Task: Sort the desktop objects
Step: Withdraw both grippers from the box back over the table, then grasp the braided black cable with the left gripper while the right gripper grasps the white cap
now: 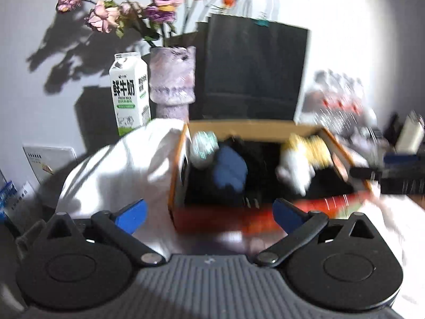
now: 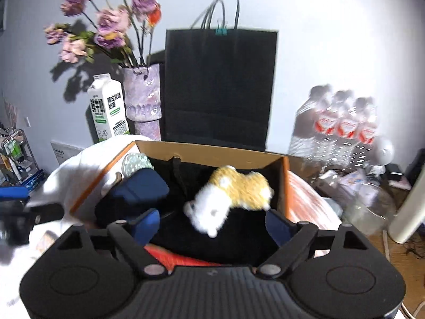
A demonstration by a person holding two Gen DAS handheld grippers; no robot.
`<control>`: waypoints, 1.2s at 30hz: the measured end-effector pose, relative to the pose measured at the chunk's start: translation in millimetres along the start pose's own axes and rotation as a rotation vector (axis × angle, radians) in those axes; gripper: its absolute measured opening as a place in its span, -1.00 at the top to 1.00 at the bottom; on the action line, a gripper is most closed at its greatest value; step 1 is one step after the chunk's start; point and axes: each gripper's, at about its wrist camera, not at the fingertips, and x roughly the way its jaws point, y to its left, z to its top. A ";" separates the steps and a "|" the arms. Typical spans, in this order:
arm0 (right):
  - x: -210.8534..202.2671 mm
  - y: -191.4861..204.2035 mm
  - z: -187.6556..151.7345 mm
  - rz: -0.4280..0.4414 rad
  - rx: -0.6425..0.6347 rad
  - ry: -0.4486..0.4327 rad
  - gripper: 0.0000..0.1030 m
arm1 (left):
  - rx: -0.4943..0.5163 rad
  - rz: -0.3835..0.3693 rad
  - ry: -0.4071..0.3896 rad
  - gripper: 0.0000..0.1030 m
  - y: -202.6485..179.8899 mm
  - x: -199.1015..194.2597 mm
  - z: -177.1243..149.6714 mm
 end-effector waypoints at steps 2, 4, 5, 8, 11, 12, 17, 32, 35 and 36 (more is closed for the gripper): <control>-22.2 -2.5 -23.5 0.016 0.018 -0.027 -0.75 | 0.010 -0.042 -0.030 -1.00 -2.0 -23.2 -26.9; -46.0 -5.4 -52.0 0.062 0.049 -0.049 -0.76 | -0.011 -0.075 -0.061 -1.00 -0.7 -47.8 -54.6; -57.4 -6.3 -67.4 0.090 0.057 -0.051 -0.76 | -0.025 -0.093 -0.071 -1.00 -1.4 -58.0 -67.6; -86.7 -5.1 -112.2 0.115 0.055 -0.052 -0.76 | -0.043 -0.144 -0.097 -1.00 -5.3 -89.5 -106.9; -110.7 1.8 -153.6 0.040 0.051 -0.079 -0.76 | -0.014 -0.100 -0.137 -1.00 -13.8 -111.2 -145.8; -118.0 4.6 -166.6 0.005 0.054 -0.089 -0.76 | 0.001 -0.070 -0.141 -1.00 -17.0 -114.1 -157.8; -140.7 9.4 -220.8 -0.041 0.118 -0.170 -0.85 | 0.028 0.053 -0.130 -1.00 -30.2 -115.1 -198.9; -124.5 29.3 -249.4 -0.060 0.079 -0.134 -0.85 | 0.004 0.037 -0.079 -1.00 -27.1 -100.9 -211.3; -122.1 32.8 -241.1 -0.006 0.055 -0.124 -0.77 | -0.005 0.014 -0.094 -1.00 -20.5 -99.3 -198.5; -120.9 34.7 -235.5 0.019 0.050 -0.120 -0.74 | -0.008 0.000 -0.105 -1.00 -17.7 -98.4 -191.5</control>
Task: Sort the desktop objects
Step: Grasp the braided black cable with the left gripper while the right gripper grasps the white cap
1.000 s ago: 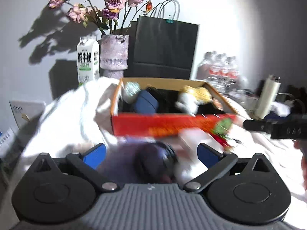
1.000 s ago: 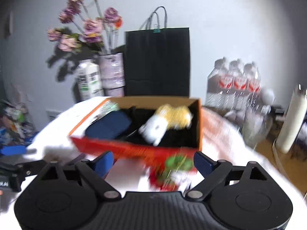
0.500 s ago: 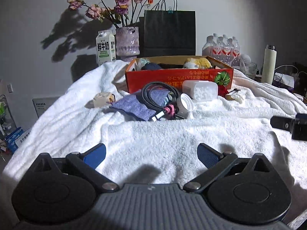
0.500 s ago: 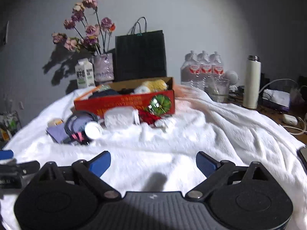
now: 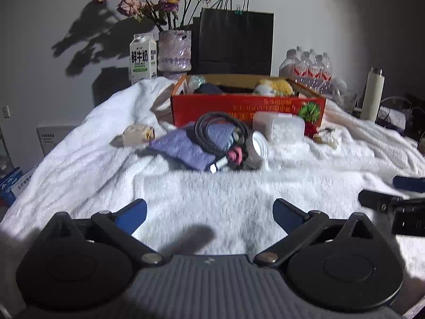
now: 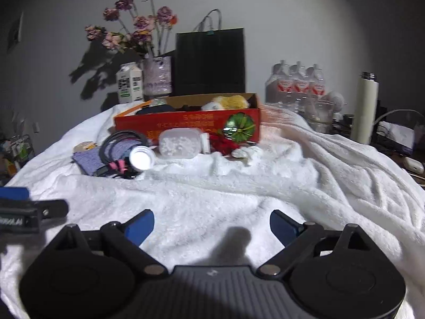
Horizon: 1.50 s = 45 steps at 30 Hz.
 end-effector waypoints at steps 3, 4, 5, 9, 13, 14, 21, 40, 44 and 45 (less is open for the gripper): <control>10.7 6.4 19.8 0.085 0.008 -0.005 -0.69 | -0.007 -0.042 -0.041 -0.93 9.7 12.5 26.2; 17.7 9.4 28.1 0.111 0.011 -0.003 -0.67 | -0.003 -0.049 -0.051 -0.87 12.6 20.0 36.1; 25.8 12.8 35.9 0.132 0.011 0.003 -0.66 | 0.007 -0.045 -0.061 -0.80 14.7 28.7 45.0; 69.1 30.0 60.2 0.186 -0.001 0.048 -0.58 | 0.053 -0.015 -0.039 -0.77 17.3 75.8 74.8; 116.6 40.3 67.7 0.230 0.061 0.119 -0.35 | 0.059 -0.020 0.030 -0.51 19.6 126.0 86.6; 125.8 41.3 67.7 0.230 0.081 0.131 -0.30 | 0.055 -0.016 0.045 -0.45 20.3 134.7 86.8; 152.5 42.0 64.7 0.217 0.137 0.147 -0.19 | 0.048 -0.023 0.060 0.20 21.1 156.7 81.1; 61.0 12.7 79.0 0.150 0.113 -0.064 0.26 | -0.015 -0.099 -0.188 0.88 14.7 38.2 105.3; 35.7 7.3 69.1 0.111 0.035 -0.063 0.26 | -0.081 -0.203 -0.188 0.88 15.7 7.2 96.8; 32.6 6.7 65.6 0.096 0.008 -0.052 0.26 | -0.105 -0.225 -0.171 0.88 15.4 2.7 90.7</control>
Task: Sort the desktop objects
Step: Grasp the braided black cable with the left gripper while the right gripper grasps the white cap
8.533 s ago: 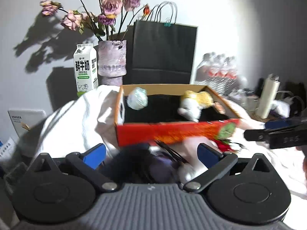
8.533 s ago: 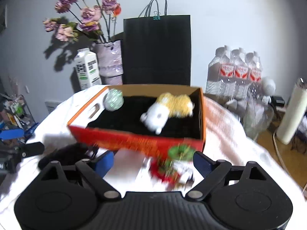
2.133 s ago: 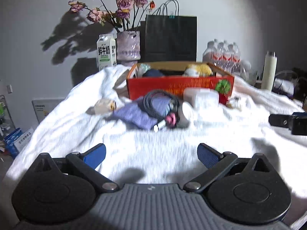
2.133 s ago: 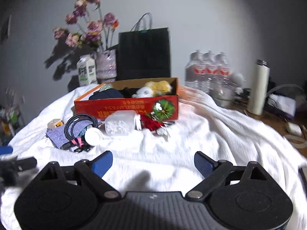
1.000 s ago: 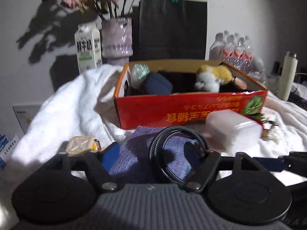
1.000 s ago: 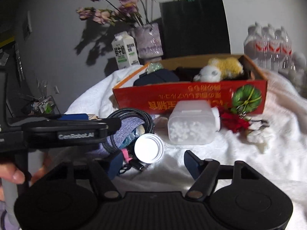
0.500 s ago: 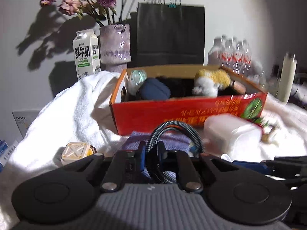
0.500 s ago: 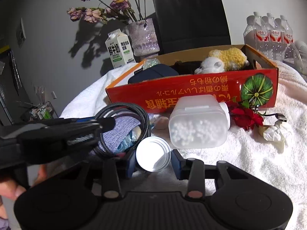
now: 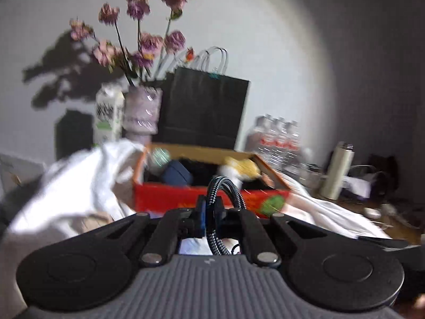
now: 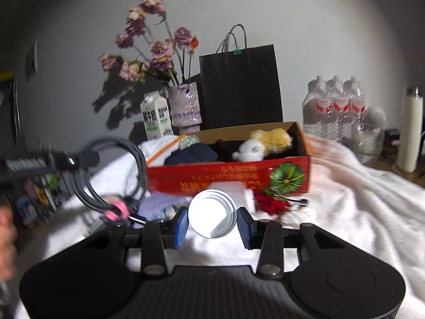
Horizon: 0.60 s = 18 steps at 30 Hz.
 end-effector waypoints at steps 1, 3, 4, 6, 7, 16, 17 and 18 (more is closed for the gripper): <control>-3.6 0.0 -3.1 -0.018 -0.019 0.017 0.26 | -0.030 -0.018 0.022 0.88 -0.8 -4.2 -7.6; -13.8 -0.2 -10.1 -0.040 -0.052 0.031 0.26 | -0.077 -0.047 0.070 0.88 -2.1 -11.2 -23.1; -19.4 -0.6 -13.7 -0.042 -0.068 0.037 0.26 | -0.112 -0.065 0.095 0.88 -1.6 -15.2 -32.4; -32.2 -0.4 -21.9 -0.040 -0.094 0.058 0.26 | -0.164 -0.097 0.152 0.88 0.0 -21.1 -46.7; -37.9 -0.4 -25.8 -0.039 -0.101 0.068 0.26 | -0.176 -0.100 0.176 0.88 0.6 -23.4 -54.1; -63.4 6.3 -57.9 -0.054 -0.117 0.110 0.26 | -0.145 -0.046 0.192 0.88 -0.3 -36.7 -71.0; -63.6 6.4 -58.9 -0.052 -0.112 0.107 0.26 | -0.137 -0.045 0.187 0.88 -1.3 -37.9 -70.3; -62.8 7.1 -58.3 -0.049 -0.112 0.105 0.26 | -0.133 -0.043 0.183 0.88 -3.0 -38.8 -69.7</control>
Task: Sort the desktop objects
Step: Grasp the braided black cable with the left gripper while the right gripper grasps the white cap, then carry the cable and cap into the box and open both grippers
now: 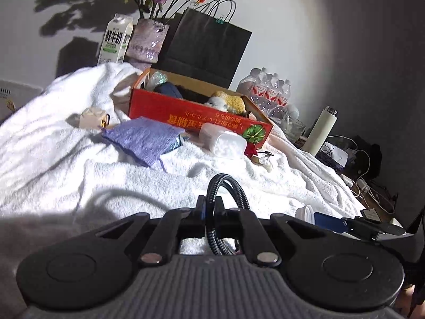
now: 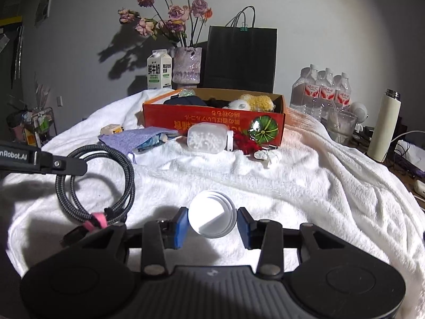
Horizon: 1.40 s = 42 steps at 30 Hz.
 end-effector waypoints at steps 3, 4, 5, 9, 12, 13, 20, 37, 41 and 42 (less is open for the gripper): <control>1.2 -0.7 0.1 0.015 0.012 -0.016 0.26 | 0.010 0.023 0.011 0.88 -3.4 2.1 1.2; 3.3 -2.0 0.2 0.019 0.019 -0.013 0.26 | 0.018 0.027 0.014 0.88 -4.4 3.2 2.2; 5.4 -3.5 0.1 0.020 0.026 -0.010 0.26 | 0.021 0.029 0.015 0.88 -4.9 3.4 2.8; 10.9 -9.1 6.6 0.027 0.037 -0.011 0.26 | 0.037 0.025 0.002 0.88 -7.7 5.4 13.4; 12.7 -15.0 22.4 0.031 0.033 -0.039 0.26 | 0.053 0.002 0.000 0.88 -8.5 9.4 29.2; 12.7 -16.2 29.5 0.029 0.021 -0.056 0.26 | 0.054 -0.010 0.001 0.88 -7.9 11.2 37.4; 29.4 -37.8 97.6 0.036 -0.048 -0.164 0.26 | 0.142 -0.043 -0.090 0.88 -16.0 25.8 107.9; 286.3 -88.4 226.5 -0.071 -0.188 0.189 0.26 | -0.055 0.020 0.039 0.87 27.9 299.6 269.0; 324.0 -85.0 219.2 -0.088 -0.238 0.283 0.23 | -0.062 0.082 0.108 0.54 44.2 351.0 260.1; 328.8 -85.4 218.5 -0.089 -0.248 0.296 0.19 | -0.057 0.120 0.114 0.32 45.8 355.9 258.8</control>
